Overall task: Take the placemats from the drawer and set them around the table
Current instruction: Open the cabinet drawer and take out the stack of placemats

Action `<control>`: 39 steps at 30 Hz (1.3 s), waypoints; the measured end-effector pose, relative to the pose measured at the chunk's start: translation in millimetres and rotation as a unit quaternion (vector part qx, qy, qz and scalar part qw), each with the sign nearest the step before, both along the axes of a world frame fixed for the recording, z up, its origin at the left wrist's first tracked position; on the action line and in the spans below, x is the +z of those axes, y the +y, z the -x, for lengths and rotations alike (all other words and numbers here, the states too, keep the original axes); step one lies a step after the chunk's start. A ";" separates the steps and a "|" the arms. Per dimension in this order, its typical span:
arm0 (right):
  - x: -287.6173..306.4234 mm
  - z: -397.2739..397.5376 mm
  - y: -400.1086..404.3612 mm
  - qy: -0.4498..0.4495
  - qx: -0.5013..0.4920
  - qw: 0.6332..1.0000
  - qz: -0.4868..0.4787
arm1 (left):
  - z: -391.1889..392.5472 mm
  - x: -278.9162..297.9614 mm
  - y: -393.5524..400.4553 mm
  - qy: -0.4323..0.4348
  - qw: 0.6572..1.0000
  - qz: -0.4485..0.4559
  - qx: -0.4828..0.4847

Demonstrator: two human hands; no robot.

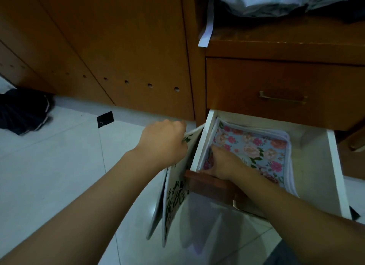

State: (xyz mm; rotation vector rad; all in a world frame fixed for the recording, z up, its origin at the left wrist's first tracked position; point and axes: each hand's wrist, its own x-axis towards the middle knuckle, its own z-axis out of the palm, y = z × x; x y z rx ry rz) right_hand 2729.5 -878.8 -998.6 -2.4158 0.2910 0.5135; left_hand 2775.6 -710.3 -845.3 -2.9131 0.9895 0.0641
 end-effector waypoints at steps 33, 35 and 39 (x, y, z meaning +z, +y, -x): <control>-12.4 -10.2 11.2 0.107 -0.069 0.992 0.008 | -6.9 -15.9 -1.8 0.012 1.000 -0.004 -0.016; -8.1 -8.0 13.9 0.088 -0.058 0.994 0.013 | -7.0 -14.9 -0.8 0.016 1.000 -0.005 -0.011; 4.8 -9.2 14.7 0.015 -0.029 0.994 0.103 | -7.3 -15.0 -0.1 0.018 1.000 -0.006 -0.011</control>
